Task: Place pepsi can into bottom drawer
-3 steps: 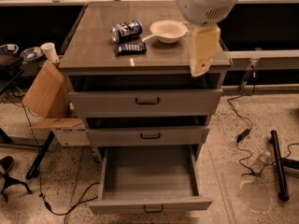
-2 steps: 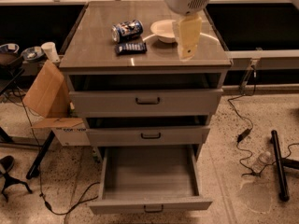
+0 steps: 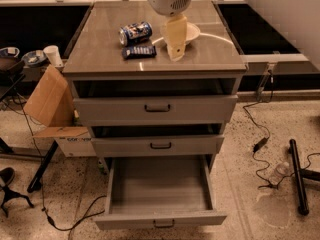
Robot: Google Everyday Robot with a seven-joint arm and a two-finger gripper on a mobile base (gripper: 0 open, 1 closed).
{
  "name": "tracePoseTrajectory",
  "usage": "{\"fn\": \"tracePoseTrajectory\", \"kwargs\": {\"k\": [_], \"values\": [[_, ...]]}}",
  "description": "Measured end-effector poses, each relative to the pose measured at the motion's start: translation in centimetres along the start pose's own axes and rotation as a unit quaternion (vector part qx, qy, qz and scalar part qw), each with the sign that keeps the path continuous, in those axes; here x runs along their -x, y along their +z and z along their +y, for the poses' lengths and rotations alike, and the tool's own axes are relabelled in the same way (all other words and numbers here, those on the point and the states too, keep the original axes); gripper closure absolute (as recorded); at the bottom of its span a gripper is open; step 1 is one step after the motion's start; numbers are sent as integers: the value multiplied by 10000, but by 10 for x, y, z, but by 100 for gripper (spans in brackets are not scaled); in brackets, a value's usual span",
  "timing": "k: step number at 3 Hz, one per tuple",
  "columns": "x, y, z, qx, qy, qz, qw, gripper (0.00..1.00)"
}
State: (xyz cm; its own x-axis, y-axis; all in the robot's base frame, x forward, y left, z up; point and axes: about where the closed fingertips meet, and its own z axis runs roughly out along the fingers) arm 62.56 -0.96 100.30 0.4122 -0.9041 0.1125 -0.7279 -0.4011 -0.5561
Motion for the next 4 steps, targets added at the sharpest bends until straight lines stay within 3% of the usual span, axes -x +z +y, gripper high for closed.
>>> {"fn": "tracePoseTrajectory", "kwargs": {"k": [1, 2, 3, 4], "values": [[-5, 3, -8, -12, 84, 217, 9997, 0], [-19, 26, -23, 156, 240, 579, 9979, 0], [-37, 60, -39, 405, 390, 1033, 9931, 0], [-53, 98, -41, 488, 853, 1301, 9866, 0]]}}
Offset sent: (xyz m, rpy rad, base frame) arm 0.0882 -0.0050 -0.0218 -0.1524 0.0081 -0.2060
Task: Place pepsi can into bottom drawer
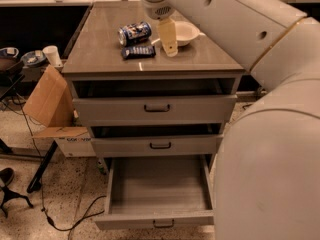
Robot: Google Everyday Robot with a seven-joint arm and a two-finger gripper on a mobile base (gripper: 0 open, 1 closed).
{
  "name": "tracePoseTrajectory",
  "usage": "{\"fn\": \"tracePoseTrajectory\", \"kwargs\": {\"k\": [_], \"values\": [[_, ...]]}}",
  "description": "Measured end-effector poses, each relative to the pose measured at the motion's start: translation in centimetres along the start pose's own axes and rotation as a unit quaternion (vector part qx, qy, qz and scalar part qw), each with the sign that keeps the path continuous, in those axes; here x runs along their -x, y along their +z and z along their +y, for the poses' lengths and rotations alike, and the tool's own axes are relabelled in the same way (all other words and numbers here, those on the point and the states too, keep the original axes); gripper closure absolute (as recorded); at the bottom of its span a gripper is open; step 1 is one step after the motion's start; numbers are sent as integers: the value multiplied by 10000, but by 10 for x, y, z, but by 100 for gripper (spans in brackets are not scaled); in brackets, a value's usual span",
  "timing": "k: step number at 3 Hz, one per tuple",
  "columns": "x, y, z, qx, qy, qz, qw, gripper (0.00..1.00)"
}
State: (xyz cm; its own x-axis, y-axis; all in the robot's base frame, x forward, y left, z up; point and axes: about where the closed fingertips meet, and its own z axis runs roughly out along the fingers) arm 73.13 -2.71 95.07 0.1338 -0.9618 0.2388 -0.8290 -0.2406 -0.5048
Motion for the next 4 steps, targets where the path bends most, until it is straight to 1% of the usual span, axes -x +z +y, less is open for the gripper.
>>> {"fn": "tracePoseTrajectory", "kwargs": {"k": [1, 2, 3, 4], "values": [[1, -1, -3, -49, 27, 37, 10000, 0], [10, 14, -18, 25, 348, 257, 9991, 0], [20, 40, -34, 163, 901, 396, 9950, 0], [24, 58, -43, 234, 1370, 466, 9892, 0]]}}
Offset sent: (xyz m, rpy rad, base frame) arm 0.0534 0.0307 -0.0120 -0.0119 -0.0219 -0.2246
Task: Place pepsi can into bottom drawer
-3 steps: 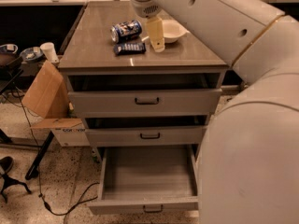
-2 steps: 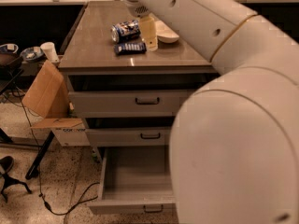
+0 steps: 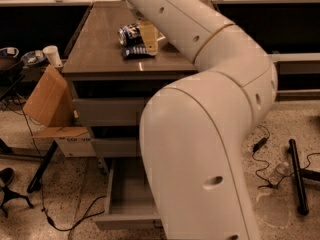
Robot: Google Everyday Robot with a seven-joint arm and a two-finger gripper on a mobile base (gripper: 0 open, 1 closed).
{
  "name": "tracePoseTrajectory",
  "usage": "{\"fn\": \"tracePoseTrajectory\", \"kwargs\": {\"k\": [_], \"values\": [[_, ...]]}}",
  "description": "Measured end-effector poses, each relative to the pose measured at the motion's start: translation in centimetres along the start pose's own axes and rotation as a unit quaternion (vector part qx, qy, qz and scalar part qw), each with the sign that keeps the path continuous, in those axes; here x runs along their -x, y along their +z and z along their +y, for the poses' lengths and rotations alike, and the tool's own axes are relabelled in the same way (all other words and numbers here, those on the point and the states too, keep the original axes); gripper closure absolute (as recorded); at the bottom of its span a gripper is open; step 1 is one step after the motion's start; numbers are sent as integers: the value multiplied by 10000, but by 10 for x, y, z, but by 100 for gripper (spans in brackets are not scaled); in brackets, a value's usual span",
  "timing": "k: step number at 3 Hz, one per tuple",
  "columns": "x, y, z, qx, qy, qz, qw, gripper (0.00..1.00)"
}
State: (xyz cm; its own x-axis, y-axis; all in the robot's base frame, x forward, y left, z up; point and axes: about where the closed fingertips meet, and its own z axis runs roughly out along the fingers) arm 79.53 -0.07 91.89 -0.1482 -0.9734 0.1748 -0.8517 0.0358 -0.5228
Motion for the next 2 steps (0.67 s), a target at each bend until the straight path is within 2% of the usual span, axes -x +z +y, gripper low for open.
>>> {"fn": "tracePoseTrajectory", "kwargs": {"k": [1, 2], "values": [[1, 2, -3, -41, 14, -28, 10000, 0], [3, 3, -5, -51, 130, -395, 9991, 0]]}}
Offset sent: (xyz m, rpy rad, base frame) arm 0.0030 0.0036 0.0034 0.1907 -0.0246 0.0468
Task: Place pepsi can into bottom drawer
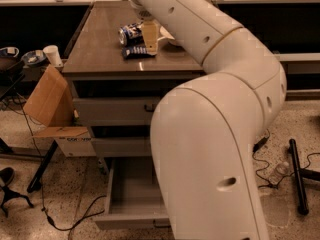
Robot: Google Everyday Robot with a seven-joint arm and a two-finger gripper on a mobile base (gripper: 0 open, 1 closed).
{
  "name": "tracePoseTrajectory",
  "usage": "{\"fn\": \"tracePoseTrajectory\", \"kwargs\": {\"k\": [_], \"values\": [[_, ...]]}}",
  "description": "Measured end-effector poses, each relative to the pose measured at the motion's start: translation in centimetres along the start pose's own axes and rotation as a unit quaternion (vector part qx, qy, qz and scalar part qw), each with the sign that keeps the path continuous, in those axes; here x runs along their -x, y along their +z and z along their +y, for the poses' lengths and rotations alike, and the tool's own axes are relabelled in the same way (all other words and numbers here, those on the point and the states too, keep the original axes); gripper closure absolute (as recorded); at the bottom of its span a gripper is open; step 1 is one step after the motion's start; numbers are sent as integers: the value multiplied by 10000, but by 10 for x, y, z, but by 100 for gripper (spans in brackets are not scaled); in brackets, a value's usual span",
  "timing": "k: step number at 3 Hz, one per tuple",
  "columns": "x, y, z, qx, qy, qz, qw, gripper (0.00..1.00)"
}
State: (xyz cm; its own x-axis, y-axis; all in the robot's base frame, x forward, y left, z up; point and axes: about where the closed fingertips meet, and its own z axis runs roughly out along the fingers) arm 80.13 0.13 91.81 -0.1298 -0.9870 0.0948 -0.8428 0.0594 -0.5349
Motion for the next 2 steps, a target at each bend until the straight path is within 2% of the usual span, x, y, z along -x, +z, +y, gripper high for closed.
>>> {"fn": "tracePoseTrajectory", "kwargs": {"k": [1, 2], "values": [[10, 4, -3, -18, 476, -715, 9963, 0], [31, 7, -5, 29, 1162, -1328, 9843, 0]]}}
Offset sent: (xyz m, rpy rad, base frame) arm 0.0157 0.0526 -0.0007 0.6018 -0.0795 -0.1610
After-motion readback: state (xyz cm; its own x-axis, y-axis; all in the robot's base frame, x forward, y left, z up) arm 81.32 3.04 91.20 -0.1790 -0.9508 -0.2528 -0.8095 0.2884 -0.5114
